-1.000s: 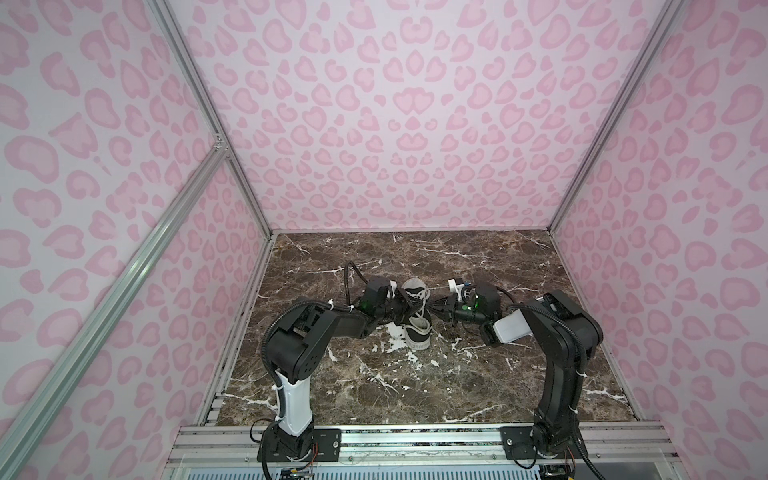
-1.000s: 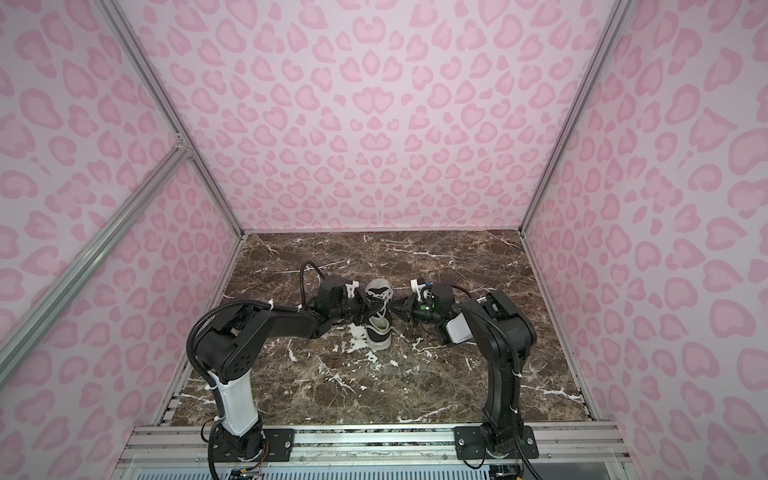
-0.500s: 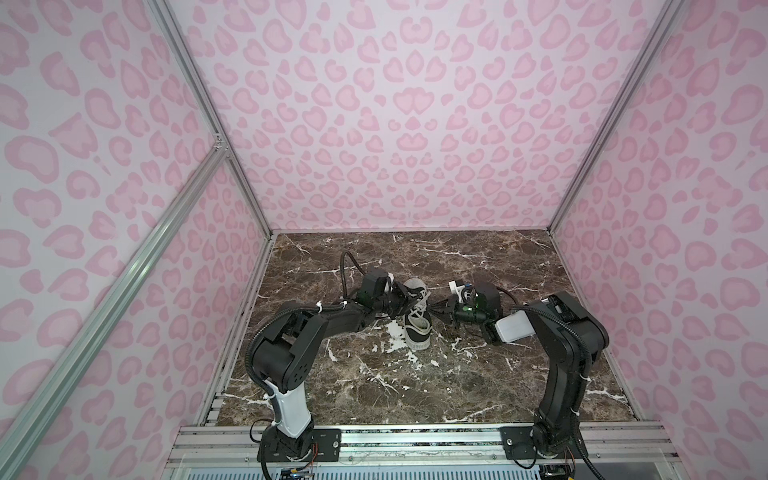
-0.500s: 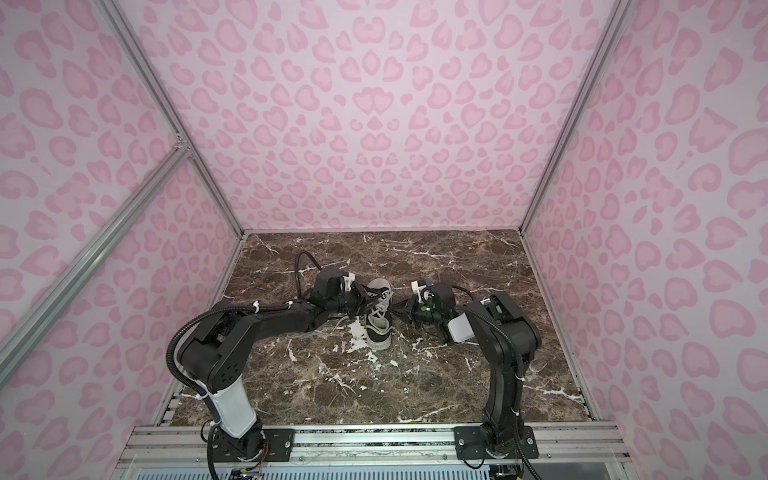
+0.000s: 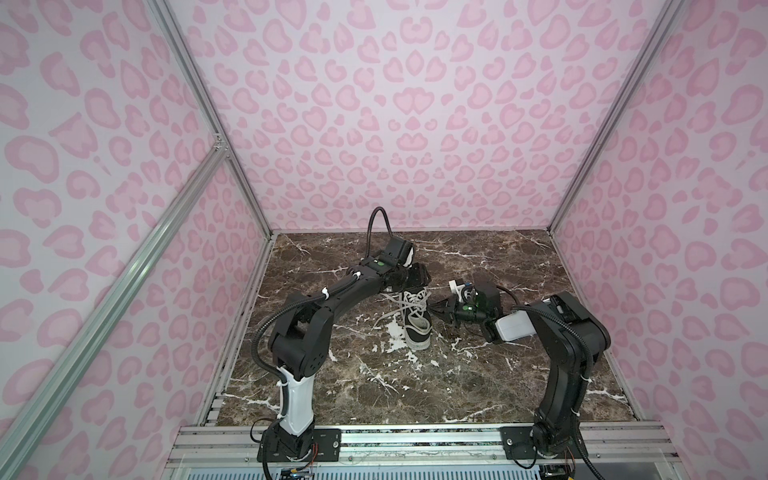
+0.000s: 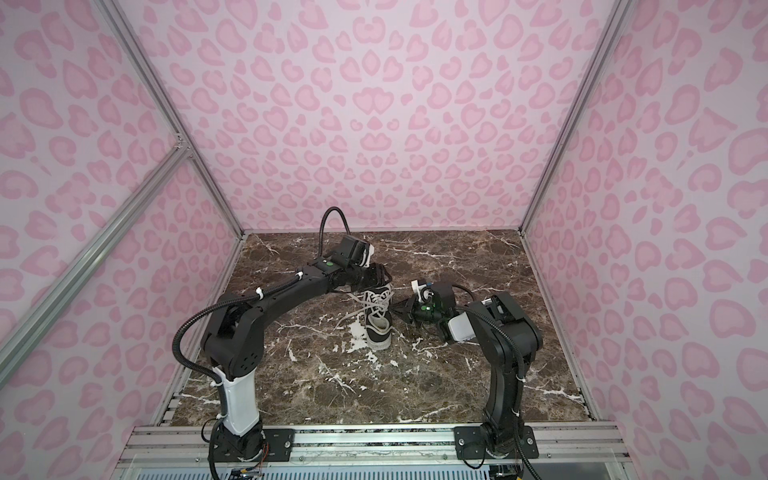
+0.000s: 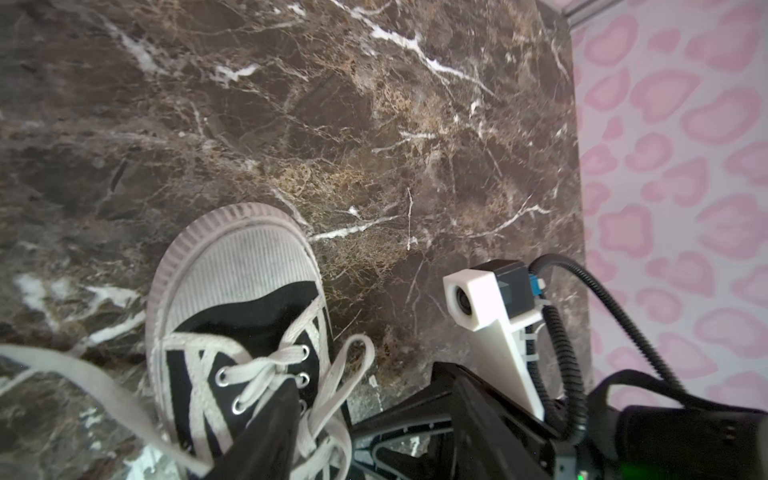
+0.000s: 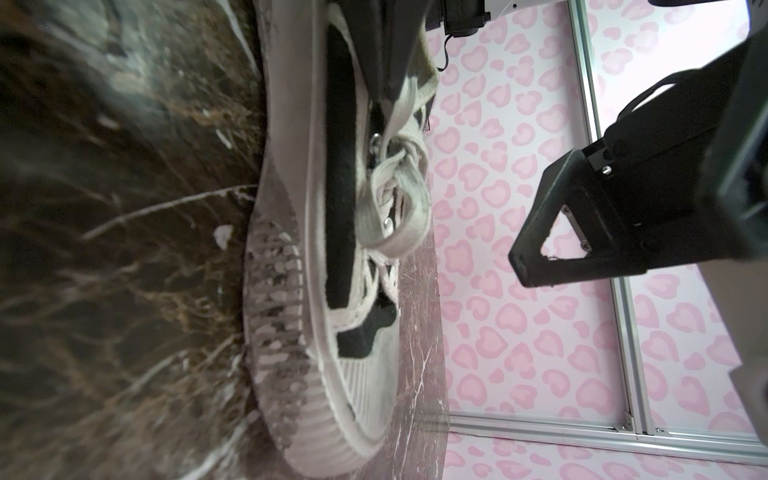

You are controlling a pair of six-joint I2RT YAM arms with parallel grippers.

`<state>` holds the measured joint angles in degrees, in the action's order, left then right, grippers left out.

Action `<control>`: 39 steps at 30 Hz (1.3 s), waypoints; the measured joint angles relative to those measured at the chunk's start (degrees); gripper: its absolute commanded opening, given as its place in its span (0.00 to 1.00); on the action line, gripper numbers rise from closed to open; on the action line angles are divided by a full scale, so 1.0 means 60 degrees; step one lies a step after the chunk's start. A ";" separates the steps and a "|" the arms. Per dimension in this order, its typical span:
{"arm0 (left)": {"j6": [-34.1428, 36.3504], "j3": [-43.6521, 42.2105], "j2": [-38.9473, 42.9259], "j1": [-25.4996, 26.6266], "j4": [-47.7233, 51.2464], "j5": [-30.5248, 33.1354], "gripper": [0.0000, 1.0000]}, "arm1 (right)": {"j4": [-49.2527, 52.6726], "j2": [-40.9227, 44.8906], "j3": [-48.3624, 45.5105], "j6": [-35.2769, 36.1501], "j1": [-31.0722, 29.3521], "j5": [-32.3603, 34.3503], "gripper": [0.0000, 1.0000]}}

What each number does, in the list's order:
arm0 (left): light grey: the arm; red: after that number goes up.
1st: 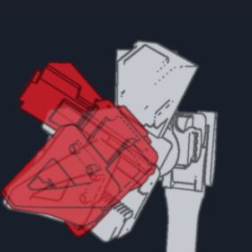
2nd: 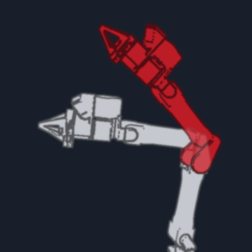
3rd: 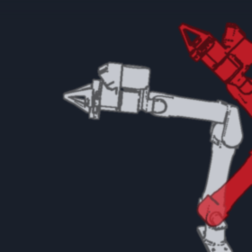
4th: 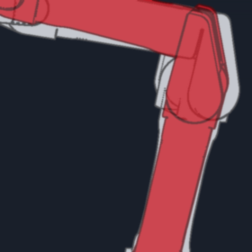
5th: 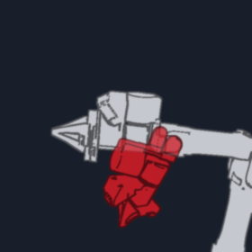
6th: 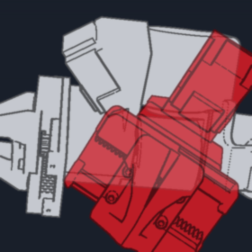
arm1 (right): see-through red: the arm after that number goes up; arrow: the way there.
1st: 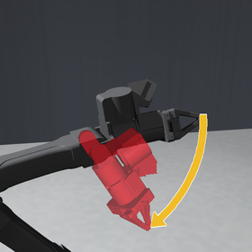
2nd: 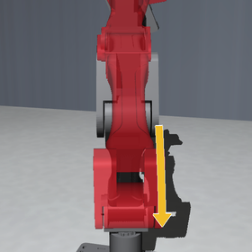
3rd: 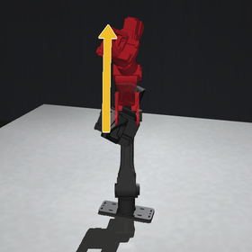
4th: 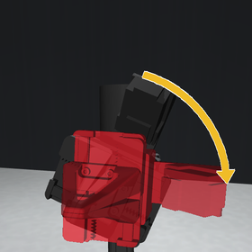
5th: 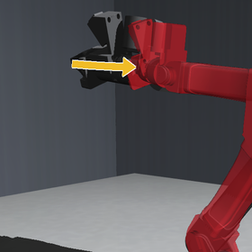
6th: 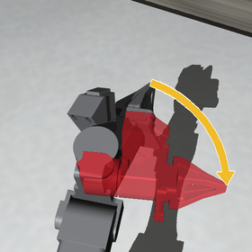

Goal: Tie the shoes

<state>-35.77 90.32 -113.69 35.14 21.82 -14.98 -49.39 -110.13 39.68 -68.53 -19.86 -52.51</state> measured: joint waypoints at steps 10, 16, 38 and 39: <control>0.1734 0.1224 -0.1035 0.0648 0.1242 0.0831 0.64 | 0.0004 0.0036 0.0000 0.0000 -0.0004 -0.0004 0.00; 0.1982 0.1541 -0.1362 0.0787 0.1610 0.1337 0.62 | 0.0007 0.0036 0.0000 0.0000 -0.0004 -0.0007 0.00; 0.2208 0.1494 -0.1800 0.0984 0.1122 0.1694 0.44 | -0.0007 0.0015 -0.0004 -0.0058 -0.0051 -0.0047 0.00; 0.2208 0.1388 -0.1778 0.0987 0.1045 0.1639 0.44 | -0.0011 0.0015 -0.0004 -0.0058 -0.0051 -0.0047 0.00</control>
<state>-22.52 98.65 -124.36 41.06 28.10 -5.15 -49.45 -110.04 39.66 -68.88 -20.16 -52.80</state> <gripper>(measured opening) 0.441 0.048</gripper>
